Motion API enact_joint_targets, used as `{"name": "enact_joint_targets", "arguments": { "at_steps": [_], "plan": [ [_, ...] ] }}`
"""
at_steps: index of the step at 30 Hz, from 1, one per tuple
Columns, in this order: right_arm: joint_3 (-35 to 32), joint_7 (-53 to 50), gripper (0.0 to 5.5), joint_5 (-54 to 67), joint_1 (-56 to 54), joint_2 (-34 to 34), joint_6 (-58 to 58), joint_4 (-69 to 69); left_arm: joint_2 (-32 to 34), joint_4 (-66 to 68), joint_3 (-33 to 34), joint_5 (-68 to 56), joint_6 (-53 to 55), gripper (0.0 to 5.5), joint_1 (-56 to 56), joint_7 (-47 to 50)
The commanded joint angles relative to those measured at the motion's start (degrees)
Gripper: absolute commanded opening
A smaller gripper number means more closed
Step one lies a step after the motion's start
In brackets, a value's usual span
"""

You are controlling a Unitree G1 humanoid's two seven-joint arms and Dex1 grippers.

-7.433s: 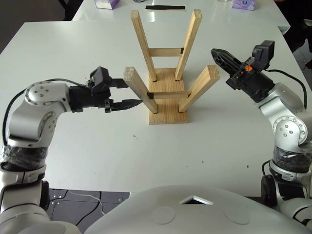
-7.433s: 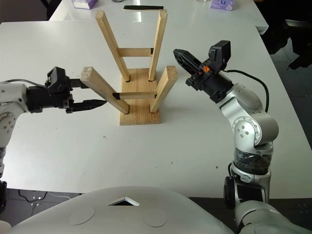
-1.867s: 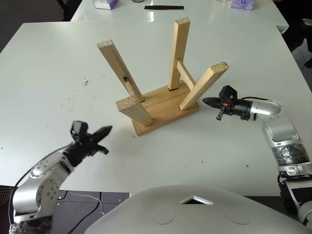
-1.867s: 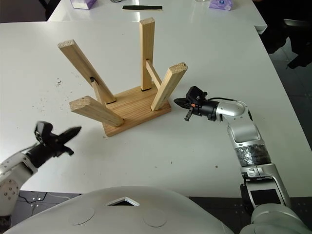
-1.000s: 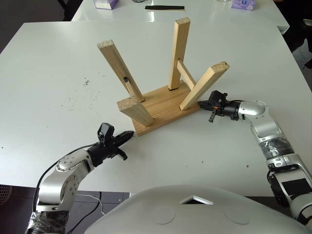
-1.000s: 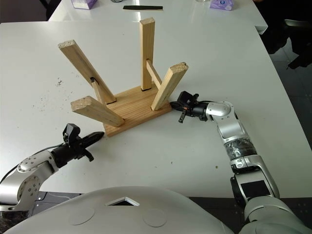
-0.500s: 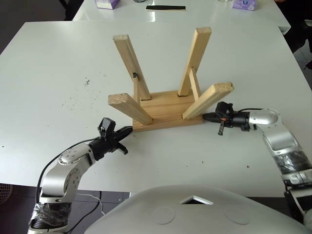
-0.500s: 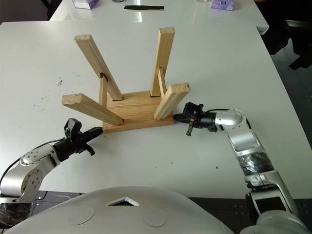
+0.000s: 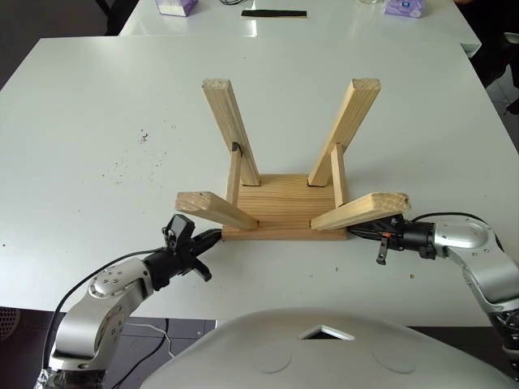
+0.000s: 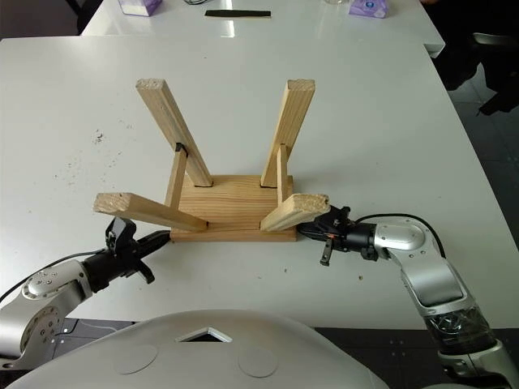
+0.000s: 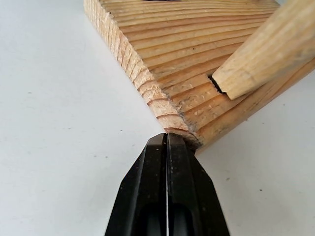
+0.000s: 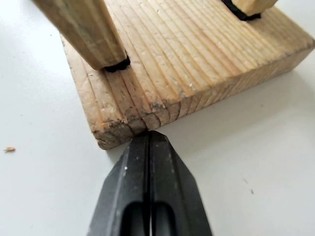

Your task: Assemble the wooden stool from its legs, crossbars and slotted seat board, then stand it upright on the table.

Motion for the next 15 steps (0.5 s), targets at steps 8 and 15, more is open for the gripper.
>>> {"name": "enact_joint_targets", "arguments": {
  "at_steps": [8, 15],
  "plan": [
    [-8.32, 5.48, 0.00, 14.25, 6.17, -3.89, 2.82, -15.24, 3.26, -18.28, 6.77, -13.43, 2.33, 0.01, 7.25, -4.40],
    [-12.21, 5.19, 0.00, 18.13, 5.16, -4.96, 5.35, -18.94, 7.57, -19.67, 14.27, -24.22, 5.25, 0.01, 2.67, -4.39]
  ]
}}
